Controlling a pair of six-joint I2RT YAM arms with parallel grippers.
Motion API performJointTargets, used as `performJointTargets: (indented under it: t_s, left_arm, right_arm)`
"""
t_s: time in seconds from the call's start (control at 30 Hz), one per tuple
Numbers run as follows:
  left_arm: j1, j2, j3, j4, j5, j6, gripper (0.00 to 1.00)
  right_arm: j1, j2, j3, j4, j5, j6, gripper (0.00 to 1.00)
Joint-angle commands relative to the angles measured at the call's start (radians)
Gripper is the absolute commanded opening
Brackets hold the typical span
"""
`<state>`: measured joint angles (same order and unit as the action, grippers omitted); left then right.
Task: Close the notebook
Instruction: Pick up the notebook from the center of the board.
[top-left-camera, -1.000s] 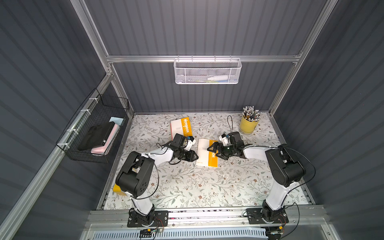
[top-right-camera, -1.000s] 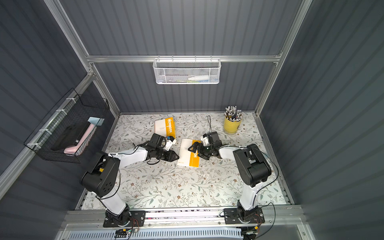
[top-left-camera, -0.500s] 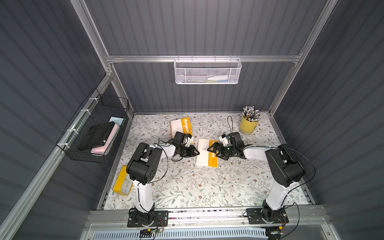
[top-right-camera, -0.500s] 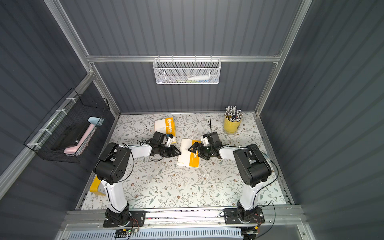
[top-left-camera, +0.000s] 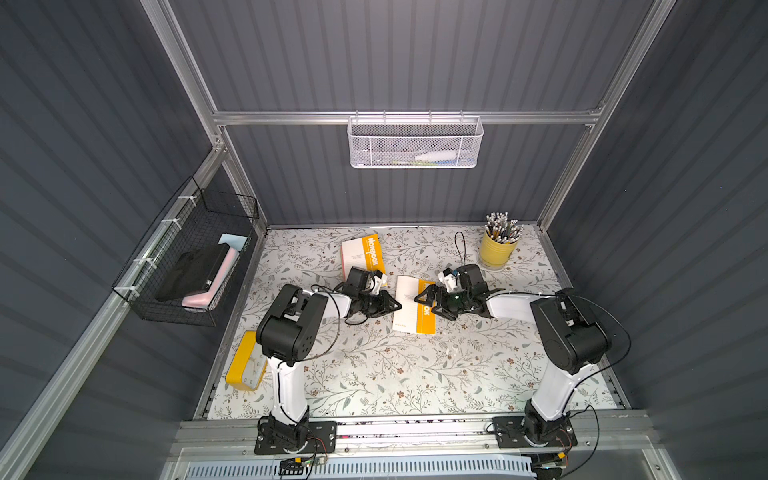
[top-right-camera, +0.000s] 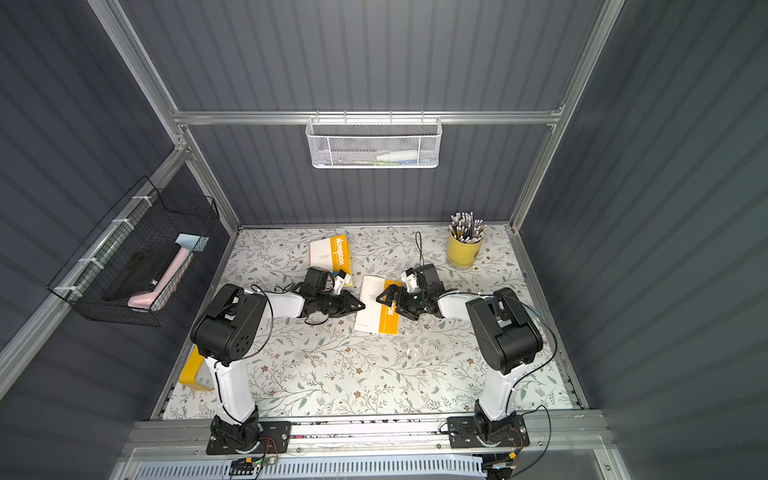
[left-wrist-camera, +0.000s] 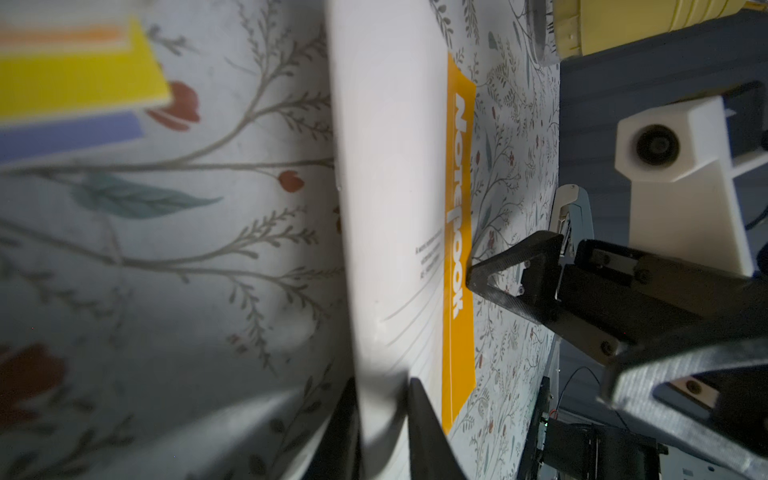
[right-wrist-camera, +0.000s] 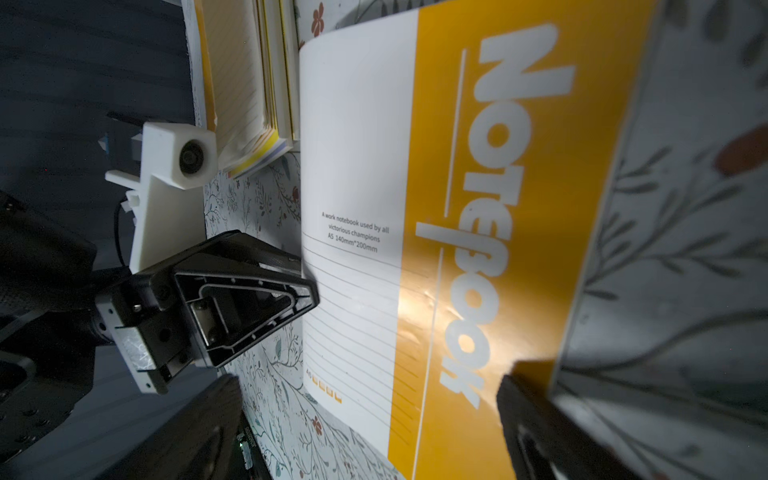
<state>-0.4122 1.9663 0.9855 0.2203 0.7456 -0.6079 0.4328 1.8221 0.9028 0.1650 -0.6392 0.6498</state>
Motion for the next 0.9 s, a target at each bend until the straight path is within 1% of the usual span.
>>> performJointTargets:
  t_s: [0.0,0.07,0.23,0.33,0.4,0.47,0.57,0.67,0.87]
  left_arm:
    - [-0.003,-0.043,-0.013,0.042,0.032,-0.029,0.08]
    - [-0.003,-0.061,-0.013,0.05,0.035,-0.038,0.01]
    - [-0.004,-0.129,0.004,0.019,0.043,-0.042,0.0]
    - [-0.001,-0.176,0.059,-0.078,0.034,0.005,0.01]
    - [0.003,-0.198,0.127,-0.193,0.007,0.064,0.01]
    - [0.016,-0.201,0.197,-0.281,0.006,0.1,0.01]
    - [0.063,-0.192,0.307,-0.376,0.019,0.14,0.02]
    - [0.134,-0.169,0.392,-0.433,0.051,0.166,0.02]
    - [0.278,-0.119,0.491,-0.448,0.137,0.161,0.02]
  right_arm:
    - [0.001,0.019,-0.015,-0.007,0.006,-0.016,0.99]
    - [0.001,0.011,-0.015,-0.013,0.007,-0.017,0.99]
    - [0.001,-0.047,-0.009,-0.057,0.005,-0.023,0.99]
    - [-0.002,-0.115,-0.001,-0.108,0.026,-0.036,0.99]
    - [-0.005,-0.169,0.006,-0.151,0.045,-0.051,0.99]
    - [-0.01,-0.216,0.008,-0.184,0.073,-0.067,0.99]
    - [-0.024,-0.279,0.007,-0.241,0.115,-0.088,0.99]
    - [-0.046,-0.319,-0.011,-0.258,0.132,-0.097,0.99]
    - [-0.083,-0.339,-0.051,-0.26,0.109,-0.106,0.99]
